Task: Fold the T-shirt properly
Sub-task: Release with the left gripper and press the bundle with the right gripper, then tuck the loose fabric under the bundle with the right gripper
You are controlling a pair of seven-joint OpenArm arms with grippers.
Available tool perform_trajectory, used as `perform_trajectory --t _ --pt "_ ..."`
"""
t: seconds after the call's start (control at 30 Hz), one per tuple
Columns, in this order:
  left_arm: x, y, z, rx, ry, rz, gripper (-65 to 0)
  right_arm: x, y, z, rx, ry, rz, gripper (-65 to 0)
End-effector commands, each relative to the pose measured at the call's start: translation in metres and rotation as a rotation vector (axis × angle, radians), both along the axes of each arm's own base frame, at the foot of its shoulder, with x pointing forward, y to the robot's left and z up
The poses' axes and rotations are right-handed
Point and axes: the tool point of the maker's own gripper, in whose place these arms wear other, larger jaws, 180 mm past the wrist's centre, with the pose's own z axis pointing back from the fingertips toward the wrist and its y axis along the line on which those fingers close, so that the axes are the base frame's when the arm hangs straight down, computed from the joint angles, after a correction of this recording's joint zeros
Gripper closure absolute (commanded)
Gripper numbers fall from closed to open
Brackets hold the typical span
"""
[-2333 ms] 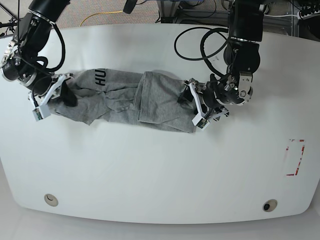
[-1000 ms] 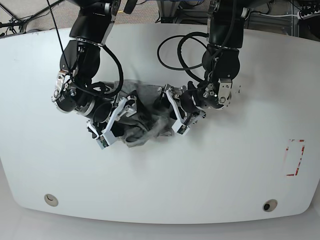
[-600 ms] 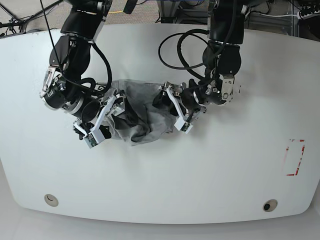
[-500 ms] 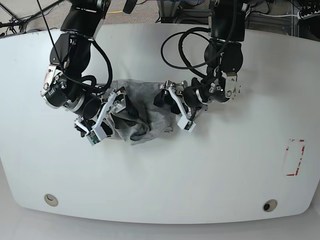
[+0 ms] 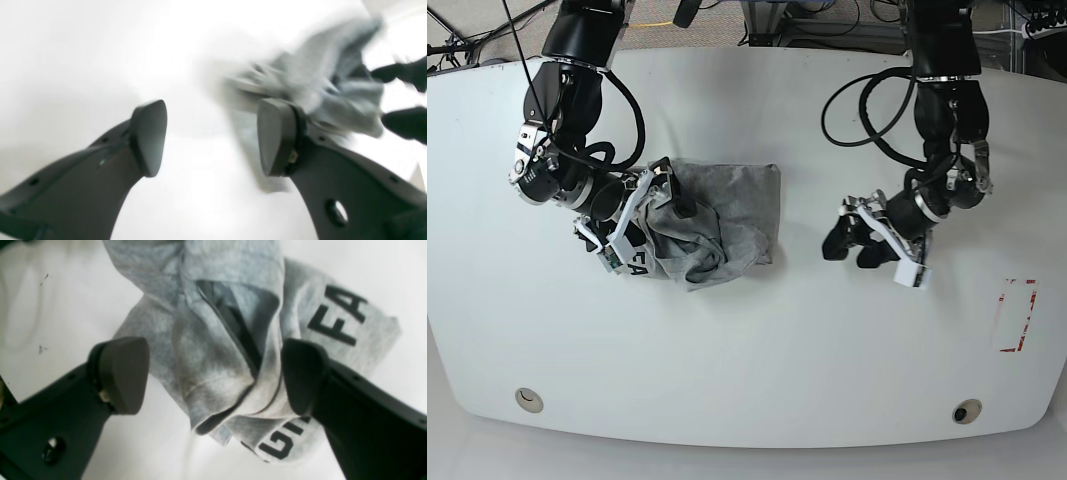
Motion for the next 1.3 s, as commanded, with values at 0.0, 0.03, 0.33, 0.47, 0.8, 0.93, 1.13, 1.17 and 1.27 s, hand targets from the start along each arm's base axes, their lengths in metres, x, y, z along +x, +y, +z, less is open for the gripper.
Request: perform_trajectory --t 0.0,0.03,0.33,0.47,0.8,0.93,1.13,1.17,1.27 --pt "0.006 0.016 0.022 0.010 -0.068 0.013 -39.7 0.008 0.005 0.013 0.032 -0.049 0.005 -58.3" --pt "0.007 0.023 0.023 0.019 -0.070 0.021 -39.7 0.006 0.008 0.013 0.033 -0.048 0.014 -58.3" --pt "-0.002 0.073 0.018 0.074 -0.052 0.117 -39.7 -0.049 0.111 -0.002 0.108 0.024 0.269 -58.3" --pt "-0.006 0.079 0.019 0.086 -0.056 0.131 -39.7 -0.057 0.127 -0.001 0.149 0.035 0.285 -58.3" --pt "-0.009 0.083 0.016 0.102 -0.047 0.129 -39.7 -0.036 0.102 0.038 0.125 -0.114 0.202 -58.3" --pt "-0.013 0.085 0.011 0.110 -0.032 0.130 -39.7 -0.023 0.084 0.042 0.085 -0.139 0.173 -58.3" --pt "-0.019 0.085 0.005 0.111 -0.013 0.127 -39.7 -0.018 0.057 0.029 -0.040 -0.124 0.156 -58.3" --pt "-0.020 0.085 0.003 0.110 -0.009 0.128 -39.7 -0.022 0.056 0.026 -0.041 -0.113 0.159 -58.3" --pt "-0.022 0.085 0.002 0.111 -0.004 0.127 -39.7 -0.031 0.059 0.023 -0.013 -0.095 0.180 -58.3"
